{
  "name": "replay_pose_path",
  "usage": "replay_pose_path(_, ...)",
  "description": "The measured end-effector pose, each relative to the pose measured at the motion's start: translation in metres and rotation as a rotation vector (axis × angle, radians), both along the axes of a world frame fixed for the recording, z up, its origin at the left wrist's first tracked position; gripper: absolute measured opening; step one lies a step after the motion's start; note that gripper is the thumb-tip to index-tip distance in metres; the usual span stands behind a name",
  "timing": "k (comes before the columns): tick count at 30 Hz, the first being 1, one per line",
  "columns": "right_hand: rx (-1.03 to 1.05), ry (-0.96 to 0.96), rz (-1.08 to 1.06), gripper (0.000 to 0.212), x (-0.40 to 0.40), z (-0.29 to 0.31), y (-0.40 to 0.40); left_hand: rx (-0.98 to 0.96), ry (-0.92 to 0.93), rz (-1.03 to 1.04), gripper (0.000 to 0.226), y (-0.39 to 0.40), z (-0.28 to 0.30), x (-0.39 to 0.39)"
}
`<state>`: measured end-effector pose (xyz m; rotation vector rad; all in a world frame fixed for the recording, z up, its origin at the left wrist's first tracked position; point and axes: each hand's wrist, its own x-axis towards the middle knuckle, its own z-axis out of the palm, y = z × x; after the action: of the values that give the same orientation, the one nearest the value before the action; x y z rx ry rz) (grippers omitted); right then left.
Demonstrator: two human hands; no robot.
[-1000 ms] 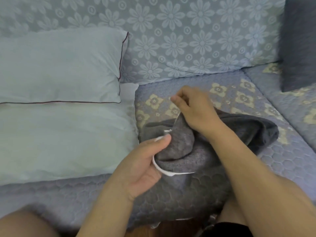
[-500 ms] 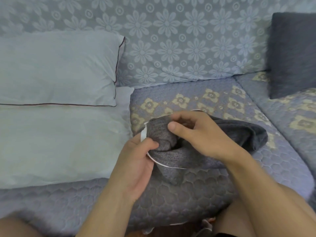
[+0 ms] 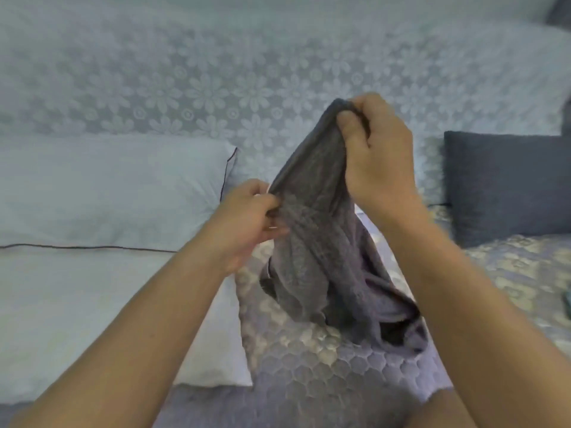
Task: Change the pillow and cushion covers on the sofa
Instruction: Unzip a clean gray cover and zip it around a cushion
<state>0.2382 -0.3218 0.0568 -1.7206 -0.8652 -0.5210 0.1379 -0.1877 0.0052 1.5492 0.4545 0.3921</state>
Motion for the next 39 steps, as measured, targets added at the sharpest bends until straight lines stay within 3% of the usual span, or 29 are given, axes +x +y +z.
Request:
replay_pose_path(2, 0.016, -0.036, -0.117, 0.014, 0.022, 0.050, 0.003, -0.081, -0.121, -0.065, 0.027, 0.011, 0.058, 0.013)
replay_pose_path(4, -0.013, -0.057, -0.232, 0.015, 0.039, 0.097, 0.004, 0.052, -0.189, -0.036, 0.029, 0.021, 0.115, 0.027)
replay_pose_path(8, -0.046, 0.030, -0.264, 0.018, 0.057, 0.167, 0.001, 0.345, -0.247, 0.084, 0.029, 0.034, 0.199, 0.051)
replay_pose_path(10, 0.073, 0.195, -0.197, 0.022, 0.057, 0.181, -0.013, 0.443, -0.191, -0.046, 0.023, 0.036, 0.214, 0.055)
replay_pose_path(12, 0.149, 0.486, -0.033, 0.026, 0.059, 0.175, -0.038, 0.755, -0.029, -0.116, 0.035, 0.043, 0.210, 0.059)
replay_pose_path(15, 0.036, 0.850, 0.073, 0.010, 0.078, 0.114, -0.085, 1.166, 0.142, -0.010, 0.040, 0.063, 0.168, 0.077)
replay_pose_path(18, 0.045, 1.070, -0.189, 0.008, 0.088, 0.001, -0.126, 1.472, 0.246, 0.038, 0.049, 0.064, 0.062, 0.085)
replay_pose_path(20, 0.010, 1.125, -0.470, 0.014, 0.082, -0.088, -0.153, 1.451, 0.214, -0.094, 0.055, 0.048, -0.028, 0.071)
replay_pose_path(22, -0.047, 1.199, -0.580, 0.023, 0.063, -0.159, -0.175, 1.374, 0.327, -0.347, 0.050, 0.035, -0.112, 0.040)
replay_pose_path(23, -0.077, 1.214, -0.606, 0.027, 0.055, -0.184, -0.184, 1.378, 0.387, -0.428, 0.043, 0.033, -0.150, 0.020)
replay_pose_path(25, -0.080, 1.213, -0.647, 0.030, 0.045, -0.212, -0.195, 1.412, 0.382, -0.390, 0.020, 0.044, -0.201, -0.016)
replay_pose_path(27, -0.048, 1.186, -0.685, 0.033, 0.043, -0.221, -0.192, 1.327, 0.334, -0.252, 0.013, 0.061, -0.218, -0.035)
replay_pose_path(29, -0.023, 1.158, -0.699, 0.032, 0.044, -0.226, -0.184, 1.275, 0.301, -0.125, 0.024, 0.074, -0.207, -0.035)
replay_pose_path(32, 0.050, 1.159, -0.685, 0.020, 0.046, -0.233, -0.172, 1.413, 0.256, -0.046, 0.037, 0.092, -0.181, -0.007)
replay_pose_path(35, 0.111, 1.171, -0.658, 0.014, 0.042, -0.229, -0.168, 1.497, 0.294, -0.187, 0.049, 0.097, -0.168, 0.030)
replay_pose_path(39, 0.141, 1.341, -0.526, 0.032, 0.032, -0.216, -0.188, 1.563, 0.480, -0.621, 0.048, 0.083, -0.165, 0.072)
